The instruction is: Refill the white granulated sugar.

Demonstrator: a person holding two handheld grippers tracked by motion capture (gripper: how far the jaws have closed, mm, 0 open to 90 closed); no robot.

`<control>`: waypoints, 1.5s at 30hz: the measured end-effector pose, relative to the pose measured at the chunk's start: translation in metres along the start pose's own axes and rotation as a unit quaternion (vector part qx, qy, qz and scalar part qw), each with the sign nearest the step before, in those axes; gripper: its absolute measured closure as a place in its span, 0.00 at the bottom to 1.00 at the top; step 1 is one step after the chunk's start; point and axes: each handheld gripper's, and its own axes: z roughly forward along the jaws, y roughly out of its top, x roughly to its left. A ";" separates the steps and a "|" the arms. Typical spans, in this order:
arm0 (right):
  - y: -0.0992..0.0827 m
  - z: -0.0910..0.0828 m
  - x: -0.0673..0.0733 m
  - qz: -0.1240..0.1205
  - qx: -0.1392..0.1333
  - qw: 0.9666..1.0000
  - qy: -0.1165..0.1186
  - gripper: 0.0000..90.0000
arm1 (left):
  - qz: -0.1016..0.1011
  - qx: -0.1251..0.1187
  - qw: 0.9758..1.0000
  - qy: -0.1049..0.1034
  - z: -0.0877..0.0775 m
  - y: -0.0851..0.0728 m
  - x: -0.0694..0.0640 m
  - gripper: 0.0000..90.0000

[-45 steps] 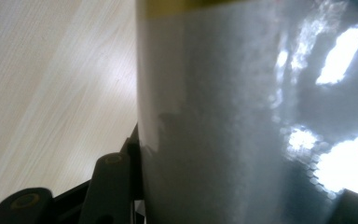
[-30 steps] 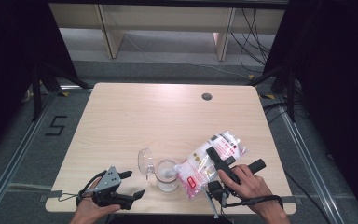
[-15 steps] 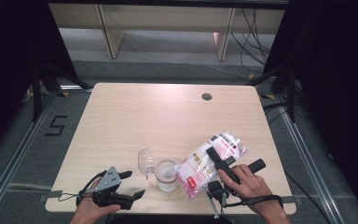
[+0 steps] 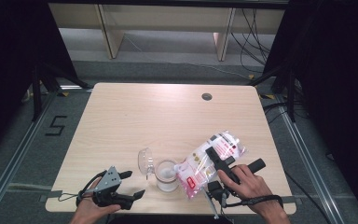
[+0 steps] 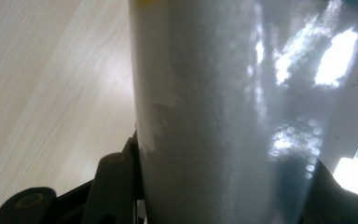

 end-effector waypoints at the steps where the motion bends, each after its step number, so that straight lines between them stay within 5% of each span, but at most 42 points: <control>1: 0.000 0.000 0.000 -0.001 0.000 1.000 0.000 0.61 | 0.000 0.000 1.000 0.000 0.000 0.000 0.000 0.20; 30: 0.003 -0.001 -0.003 -0.017 -0.001 1.000 -0.001 0.62 | 0.001 0.000 1.000 0.000 0.000 0.000 0.000 0.20; 45: 0.003 -0.001 -0.001 -0.004 -0.002 1.000 0.004 0.63 | -0.001 -0.001 1.000 -0.001 0.000 0.000 0.000 0.20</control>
